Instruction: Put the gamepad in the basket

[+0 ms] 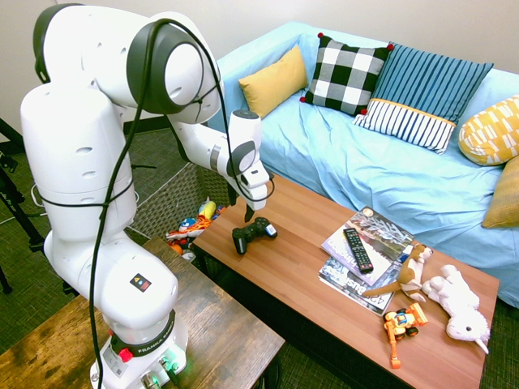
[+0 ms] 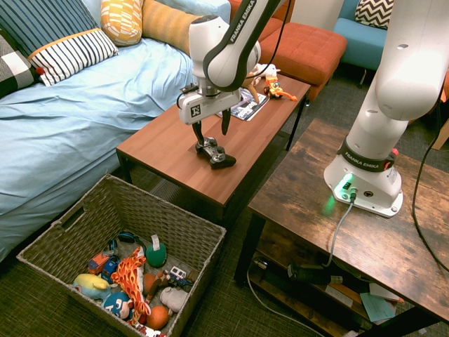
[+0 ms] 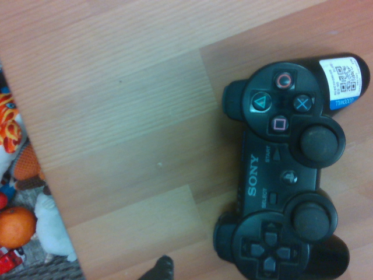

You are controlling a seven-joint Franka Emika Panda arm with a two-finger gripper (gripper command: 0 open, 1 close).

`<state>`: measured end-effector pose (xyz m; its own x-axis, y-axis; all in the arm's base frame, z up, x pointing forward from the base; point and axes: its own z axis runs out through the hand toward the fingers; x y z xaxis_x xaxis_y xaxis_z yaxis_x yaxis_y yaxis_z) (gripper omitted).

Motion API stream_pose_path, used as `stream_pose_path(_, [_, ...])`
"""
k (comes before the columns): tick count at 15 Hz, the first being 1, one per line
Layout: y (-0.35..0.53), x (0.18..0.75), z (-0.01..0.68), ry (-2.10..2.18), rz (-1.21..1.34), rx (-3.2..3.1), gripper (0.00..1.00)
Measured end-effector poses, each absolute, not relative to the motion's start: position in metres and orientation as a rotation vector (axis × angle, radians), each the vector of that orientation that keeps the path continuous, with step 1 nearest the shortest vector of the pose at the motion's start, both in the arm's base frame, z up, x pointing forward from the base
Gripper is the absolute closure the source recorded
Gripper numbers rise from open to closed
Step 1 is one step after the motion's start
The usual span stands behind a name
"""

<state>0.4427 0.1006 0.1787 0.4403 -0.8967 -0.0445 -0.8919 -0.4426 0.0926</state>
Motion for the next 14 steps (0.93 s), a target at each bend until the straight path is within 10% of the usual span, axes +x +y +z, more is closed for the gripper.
stream_pose_path(10, [0.08, 0.46, 0.105, -1.688, -0.213, 2.513, 0.0])
stream_pose_path(11, [0.079, 0.461, 0.101, -1.694, -0.212, 2.511, 1.0])
stream_pose_path(14, [0.076, 0.46, 0.092, -1.723, -0.214, 2.503, 1.0])
